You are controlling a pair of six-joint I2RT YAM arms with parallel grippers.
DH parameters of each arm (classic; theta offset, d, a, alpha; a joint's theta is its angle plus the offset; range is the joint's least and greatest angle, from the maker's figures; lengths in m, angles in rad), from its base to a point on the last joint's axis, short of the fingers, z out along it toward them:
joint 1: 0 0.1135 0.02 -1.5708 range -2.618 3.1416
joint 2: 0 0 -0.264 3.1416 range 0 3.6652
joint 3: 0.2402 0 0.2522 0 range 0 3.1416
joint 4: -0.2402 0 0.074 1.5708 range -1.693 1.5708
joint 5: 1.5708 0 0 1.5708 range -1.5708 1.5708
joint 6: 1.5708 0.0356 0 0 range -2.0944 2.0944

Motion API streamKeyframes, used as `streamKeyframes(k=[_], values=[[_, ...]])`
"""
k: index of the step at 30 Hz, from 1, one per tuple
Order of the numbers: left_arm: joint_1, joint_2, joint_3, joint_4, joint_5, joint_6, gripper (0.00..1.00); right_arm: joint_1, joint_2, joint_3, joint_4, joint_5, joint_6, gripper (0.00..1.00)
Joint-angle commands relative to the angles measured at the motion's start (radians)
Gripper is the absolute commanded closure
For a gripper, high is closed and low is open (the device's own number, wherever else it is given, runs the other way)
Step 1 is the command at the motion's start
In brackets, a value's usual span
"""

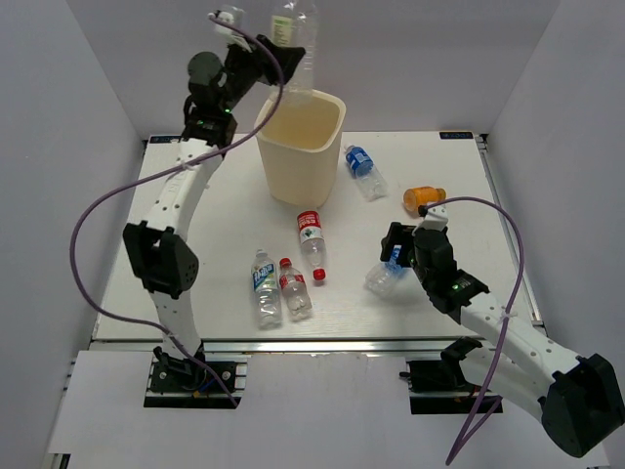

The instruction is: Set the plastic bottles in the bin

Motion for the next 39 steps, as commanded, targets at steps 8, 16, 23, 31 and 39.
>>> streamKeyframes(k=[8,16,23,31,39], values=[[-0.05,0.082,-0.133,0.101,-0.073,0.133,0.41,-0.024,0.014,-0.016,0.047,-0.021,-0.045,0.11],[-0.065,0.119,-0.072,0.042,-0.085,0.164,0.02,-0.029,0.069,0.035,-0.053,0.074,0.028,0.11],[-0.071,0.033,-0.103,0.019,-0.081,0.168,0.02,-0.032,0.088,0.066,-0.154,0.192,0.177,0.11],[-0.071,-0.283,-0.492,0.022,-0.255,0.161,0.02,-0.114,0.196,0.138,-0.212,0.186,0.305,0.11],[-0.062,-0.761,-1.144,0.058,-0.685,0.052,0.02,-0.17,0.376,0.208,-0.159,0.036,0.314,0.11]])
